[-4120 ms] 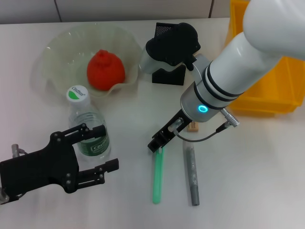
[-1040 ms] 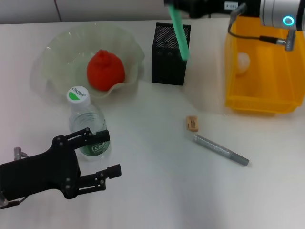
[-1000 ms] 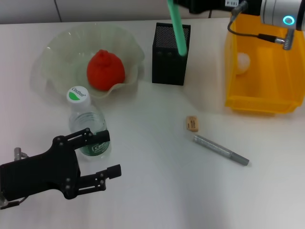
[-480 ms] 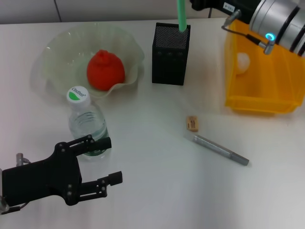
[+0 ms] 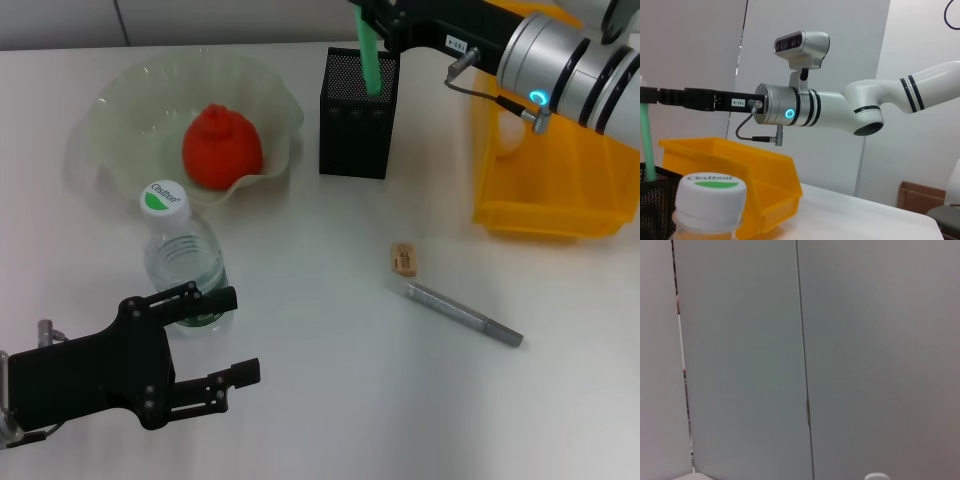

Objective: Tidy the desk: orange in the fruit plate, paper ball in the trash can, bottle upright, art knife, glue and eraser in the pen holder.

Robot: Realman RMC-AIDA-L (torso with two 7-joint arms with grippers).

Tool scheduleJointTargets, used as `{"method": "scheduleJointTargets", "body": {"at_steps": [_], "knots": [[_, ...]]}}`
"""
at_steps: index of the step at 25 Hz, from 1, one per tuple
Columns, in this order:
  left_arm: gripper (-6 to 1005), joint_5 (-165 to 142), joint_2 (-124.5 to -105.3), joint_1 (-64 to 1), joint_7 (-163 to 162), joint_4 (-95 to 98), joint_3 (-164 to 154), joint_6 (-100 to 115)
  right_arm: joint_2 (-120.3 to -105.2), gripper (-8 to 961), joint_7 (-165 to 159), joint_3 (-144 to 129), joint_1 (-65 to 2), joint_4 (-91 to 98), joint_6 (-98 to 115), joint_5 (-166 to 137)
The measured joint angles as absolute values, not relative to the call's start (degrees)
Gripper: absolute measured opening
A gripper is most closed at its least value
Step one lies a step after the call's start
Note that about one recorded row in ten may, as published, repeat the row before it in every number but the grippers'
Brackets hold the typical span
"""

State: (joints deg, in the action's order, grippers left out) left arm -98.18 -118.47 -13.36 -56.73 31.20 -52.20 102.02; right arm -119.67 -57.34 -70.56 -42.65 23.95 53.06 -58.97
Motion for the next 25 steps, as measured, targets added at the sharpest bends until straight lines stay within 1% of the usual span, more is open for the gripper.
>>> {"method": "scheduleJointTargets", "body": {"at_steps": [5,8,10,11,12,13,15,16,17,18,20,21,25], "knots": [[784,-98.2,-118.47,-13.4,-56.7,31.2,-52.2,102.0,-119.7,216,-57.6,-70.6,-42.1,23.9,53.3,-59.0],[784,-98.2,-118.47,-13.4,-56.7,31.2,-52.2,102.0,-119.7,344,-59.0,-71.4,-41.1,25.1,54.1,-59.3],[784,-98.2,-118.47,-13.3,-56.7,31.2,-52.2,102.0,-119.49,429,-63.0,-74.2,-39.1,28.7,54.5,-59.8],[784,-98.2,-118.48,-13.3,-56.7,31.2,-52.2,102.0,-119.23,431,-66.5,-76.2,-37.6,31.8,54.4,-61.0],[784,-98.2,-118.48,-13.3,-56.7,31.2,-52.2,102.0,-118.6,433,-77.0,-79.7,-33.9,41.1,53.9,-66.3],[784,-98.2,-118.48,-13.3,-56.7,31.2,-52.2,102.0,-118.6,436,-77.0,-79.7,-33.9,41.1,53.9,-66.3],[784,-98.2,-118.47,-13.3,-56.7,31.2,-52.2,102.0,-118.31,440,-91.2,-80.8,-30.7,52.4,54.1,-75.6],[784,-98.2,-118.44,-13.4,-56.7,31.2,-52.2,102.0,-118.41,442,-100.1,-80.7,-29.4,58.6,55.4,-82.8],[784,-98.2,-118.41,-13.5,-56.7,31.2,-52.2,102.0,-118.95,482,-116.6,-80.7,-28.1,69.3,59.5,-98.4],[784,-98.2,-118.41,-13.5,-56.7,31.2,-52.2,102.0,-118.95,523,-116.6,-80.7,-28.1,69.3,59.5,-98.4],[784,-98.2,-118.41,-13.5,-56.7,31.2,-52.2,101.9,-119.3,604,-131.7,-81.4,-28.6,78.1,66.5,-115.9],[784,-98.2,-118.43,-13.6,-56.7,31.2,-52.2,101.8,-119.32,644,-137.2,-82.1,-29.9,80.7,70.0,-122.8],[784,-98.2,-118.49,-13.7,-56.8,31.2,-52.2,101.6,-119.17,663,-148.8,-83.7,-35.6,83.0,81.6,-138.4]]}}
